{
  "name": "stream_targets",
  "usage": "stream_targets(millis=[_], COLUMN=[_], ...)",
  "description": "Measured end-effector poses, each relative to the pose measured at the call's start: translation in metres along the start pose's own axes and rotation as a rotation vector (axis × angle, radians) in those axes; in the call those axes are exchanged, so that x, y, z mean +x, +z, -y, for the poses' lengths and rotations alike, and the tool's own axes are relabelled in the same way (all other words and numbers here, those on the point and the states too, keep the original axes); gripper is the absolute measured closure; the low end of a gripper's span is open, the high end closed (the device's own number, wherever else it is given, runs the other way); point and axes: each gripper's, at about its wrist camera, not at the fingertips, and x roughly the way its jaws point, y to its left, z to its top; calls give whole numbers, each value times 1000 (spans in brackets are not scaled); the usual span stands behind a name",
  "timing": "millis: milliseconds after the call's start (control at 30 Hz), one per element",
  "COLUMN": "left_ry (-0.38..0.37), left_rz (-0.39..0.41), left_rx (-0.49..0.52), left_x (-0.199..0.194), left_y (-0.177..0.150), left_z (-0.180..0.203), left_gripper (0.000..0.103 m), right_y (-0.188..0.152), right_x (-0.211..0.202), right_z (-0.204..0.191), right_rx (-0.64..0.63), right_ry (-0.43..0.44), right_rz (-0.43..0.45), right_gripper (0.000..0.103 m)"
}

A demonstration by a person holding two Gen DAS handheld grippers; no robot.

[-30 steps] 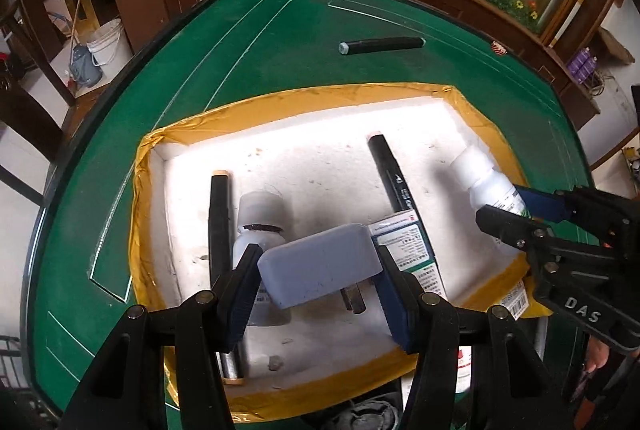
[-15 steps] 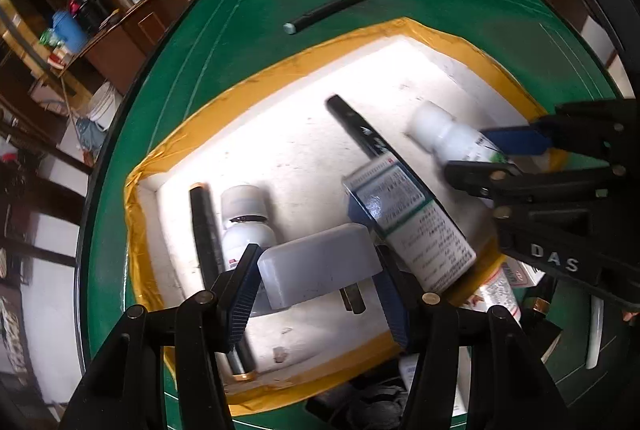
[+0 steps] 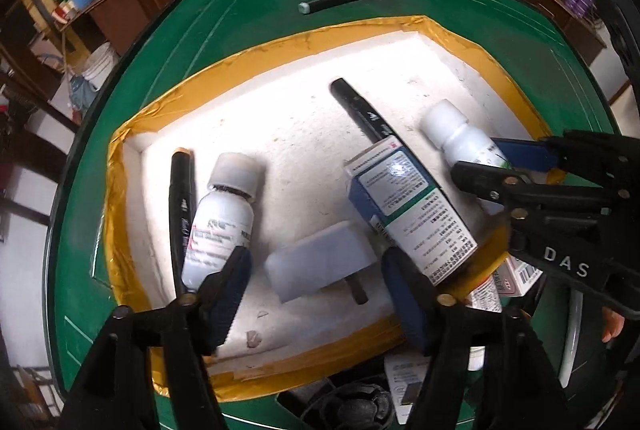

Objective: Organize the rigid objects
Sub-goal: 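Lower the plug adapter and bottle into the tray and open both grippers, then grasp the black tape roll with the left gripper while the right gripper reaches for the white marker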

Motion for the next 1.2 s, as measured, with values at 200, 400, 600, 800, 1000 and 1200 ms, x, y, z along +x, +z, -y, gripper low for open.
stream_targets(millis=[200,400,600,800,1000,1200], left_ry=[10,9,-2,-35,-82,-116], left_rz=[10,30,55,84,108,106], left_rx=[-59,-124,-156,-182,-192,-192], left_x=[-6,-19,-40,-64,-83,-94], left_y=[-2,-14,-27,-42,-59,-89], left_z=[-10,-19,-16,-6,16,36], left_gripper=[18,14,12,11,10,9], right_y=[-3,-9,-21,-44,-76,-118], right_x=[-9,-32,-66,-101,-119,-128], right_z=[4,6,2,1,1,15], right_rx=[19,39,48,52,35,56], right_ry=[-3,12,50,85,98,94], right_rz=[23,67,134,186,187,168], right_gripper=[50,36,21,16,15,14])
